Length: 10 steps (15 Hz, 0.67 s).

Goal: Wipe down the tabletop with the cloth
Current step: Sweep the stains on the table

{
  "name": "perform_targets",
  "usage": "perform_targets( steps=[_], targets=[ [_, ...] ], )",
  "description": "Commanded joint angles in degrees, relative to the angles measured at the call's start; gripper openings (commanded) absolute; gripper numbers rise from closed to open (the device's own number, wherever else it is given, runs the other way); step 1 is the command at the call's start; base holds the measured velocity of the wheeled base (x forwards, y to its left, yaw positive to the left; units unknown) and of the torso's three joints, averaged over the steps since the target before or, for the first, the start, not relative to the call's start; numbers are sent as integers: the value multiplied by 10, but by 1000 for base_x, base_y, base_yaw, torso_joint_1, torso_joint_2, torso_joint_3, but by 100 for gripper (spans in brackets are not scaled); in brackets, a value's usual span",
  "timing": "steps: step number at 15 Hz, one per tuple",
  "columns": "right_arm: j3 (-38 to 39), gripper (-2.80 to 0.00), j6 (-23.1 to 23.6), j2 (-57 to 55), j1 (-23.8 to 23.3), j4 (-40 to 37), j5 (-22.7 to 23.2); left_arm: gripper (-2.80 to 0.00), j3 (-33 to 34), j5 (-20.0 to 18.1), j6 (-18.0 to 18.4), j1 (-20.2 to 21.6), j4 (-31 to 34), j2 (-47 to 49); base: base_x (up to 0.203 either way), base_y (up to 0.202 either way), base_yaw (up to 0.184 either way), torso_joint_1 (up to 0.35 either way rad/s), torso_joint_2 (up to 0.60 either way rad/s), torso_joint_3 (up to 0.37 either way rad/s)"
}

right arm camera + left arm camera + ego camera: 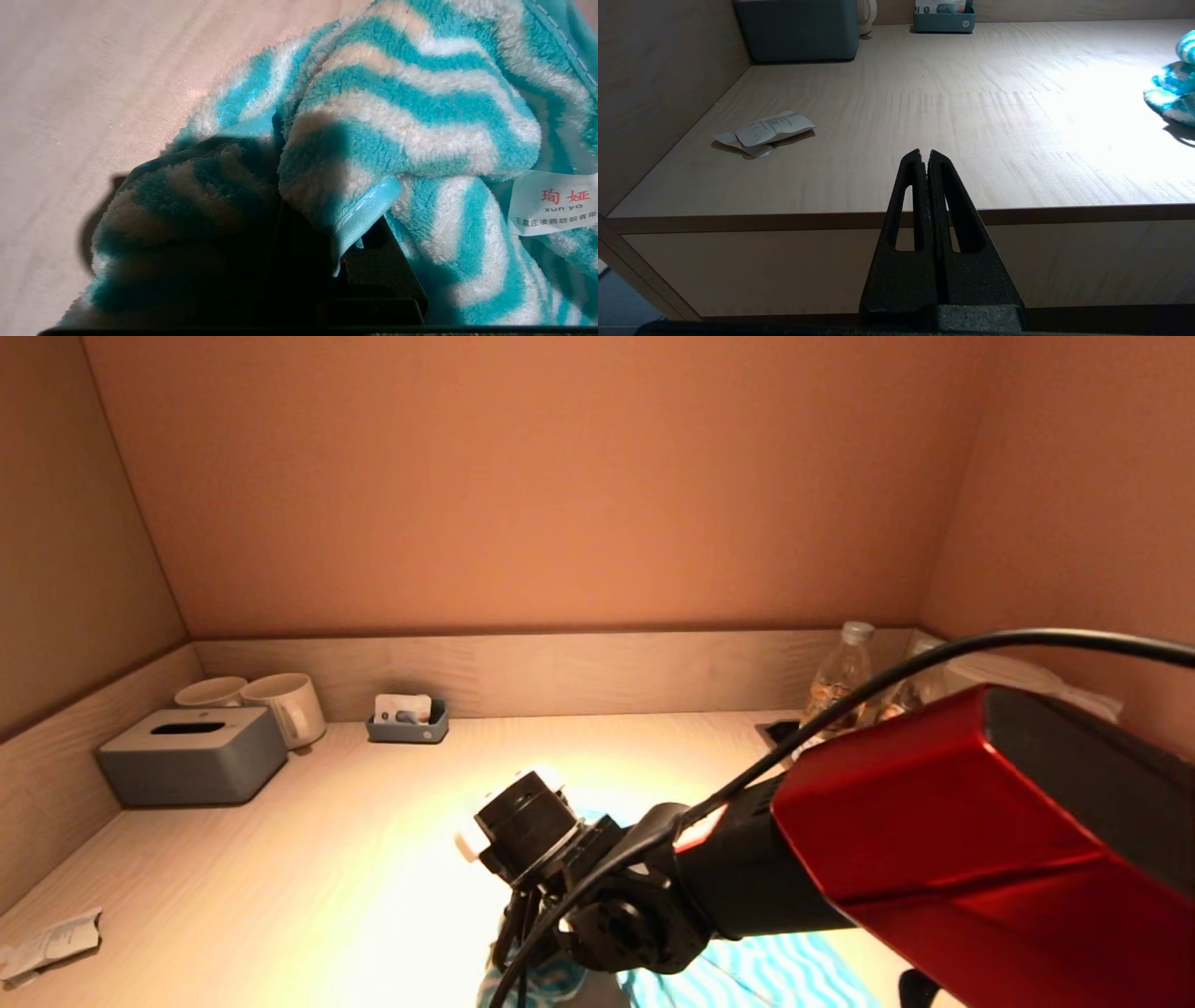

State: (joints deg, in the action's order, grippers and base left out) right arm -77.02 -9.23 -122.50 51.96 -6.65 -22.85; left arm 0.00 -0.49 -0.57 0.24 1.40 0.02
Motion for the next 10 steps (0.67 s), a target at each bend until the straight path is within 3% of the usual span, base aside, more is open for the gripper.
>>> perform_targets(
  steps=[1, 4, 6, 10],
  targets=[
    [-44, -280, 0, -42, 1, -6, -2, -280, 0, 0, 0, 0, 0, 0, 0, 0, 0, 0, 0, 0],
    [-143, -280, -1, -92, -17, -53, -4, -280, 0, 0, 0, 0, 0, 0, 0, 0, 0, 0, 0, 0],
    [-200, -280, -2, -117, -54, -83, -12, -280, 0, 0, 0, 0, 0, 0, 0, 0, 0, 0, 0, 0],
    [-203, -280, -4, -110, -127, -101, -20, -280, 0, 0, 0, 0, 0, 0, 0, 0, 0, 0, 0, 0]
  ],
)
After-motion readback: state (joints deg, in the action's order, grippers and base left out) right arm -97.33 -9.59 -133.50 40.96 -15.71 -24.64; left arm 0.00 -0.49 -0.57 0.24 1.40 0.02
